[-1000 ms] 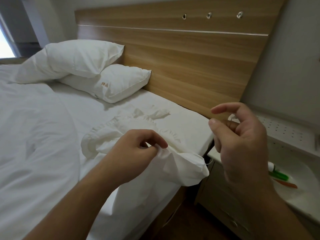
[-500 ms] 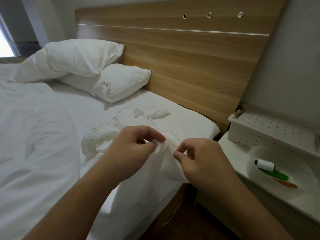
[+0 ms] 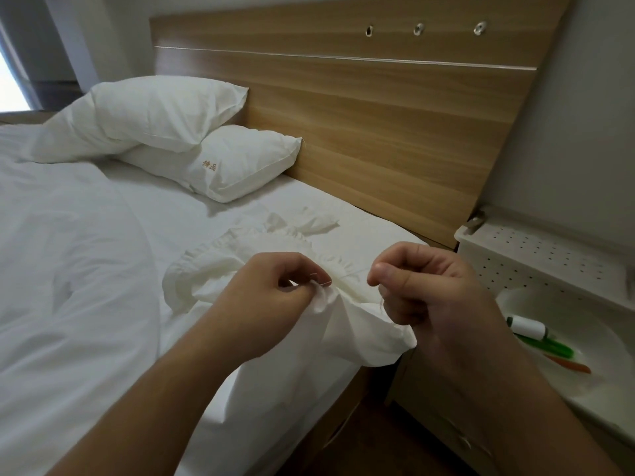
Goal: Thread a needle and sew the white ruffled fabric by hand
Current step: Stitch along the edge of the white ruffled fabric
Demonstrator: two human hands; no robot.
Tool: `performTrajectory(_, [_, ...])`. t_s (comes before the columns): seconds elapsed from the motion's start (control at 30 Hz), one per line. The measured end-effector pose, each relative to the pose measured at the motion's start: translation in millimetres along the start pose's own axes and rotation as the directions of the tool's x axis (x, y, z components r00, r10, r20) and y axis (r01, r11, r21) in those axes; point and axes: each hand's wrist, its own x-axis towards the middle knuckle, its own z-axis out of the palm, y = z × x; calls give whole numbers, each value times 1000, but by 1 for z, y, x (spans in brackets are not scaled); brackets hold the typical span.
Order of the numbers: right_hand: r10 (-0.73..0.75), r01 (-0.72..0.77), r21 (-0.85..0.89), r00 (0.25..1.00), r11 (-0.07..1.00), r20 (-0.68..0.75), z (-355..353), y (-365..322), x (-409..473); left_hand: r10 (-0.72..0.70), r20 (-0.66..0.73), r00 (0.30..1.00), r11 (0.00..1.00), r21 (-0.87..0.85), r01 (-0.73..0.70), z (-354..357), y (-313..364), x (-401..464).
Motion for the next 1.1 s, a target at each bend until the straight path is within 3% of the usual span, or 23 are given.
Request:
performTrajectory(0.2, [-13,7,141,999,990,37,-1,-3,0,-2,6,1000,1000,-21,2,1,-2,0])
performTrajectory(0.4, [-56,14,208,979,978,198,3,-2,-3,-33,-21,999,996,-90,31,-2,-2,0])
performTrajectory(0.5, [-8,-18,83,951,996,308,5,-4,-6,-69,-36,997,986,-155,62,-3,-3,0])
performTrajectory(0.6, [171,-103,-175,881,979,440,6,-4,-8,-92,-32,995,968,-238,82,-6,-3,0])
performTrajectory(0.67, [201,-108,-296,931,949,305,8,-1,-6,-82,-20,996,962,-264,73,-7,-3,0])
performTrajectory(0.73, [112,-88,-401,993,912,38,8,7,-1,-73,-3,997,960,-270,69,-8,-3,-1])
performTrajectory(0.8, [18,-93,-436,985,895,-173,6,15,4,-69,18,997,961,-266,71,-8,-1,-2])
performTrajectory(0.87, [-15,-71,-449,983,891,-185,8,17,5,-46,45,998,965,-257,56,-9,0,-3])
performTrajectory(1.03, [61,-35,-444,997,896,44,16,15,6,6,125,992,968,-248,25,-9,6,-6])
performTrajectory(1.1, [55,-46,-482,998,875,5,15,17,8,6,121,993,976,-217,21,-9,6,-5])
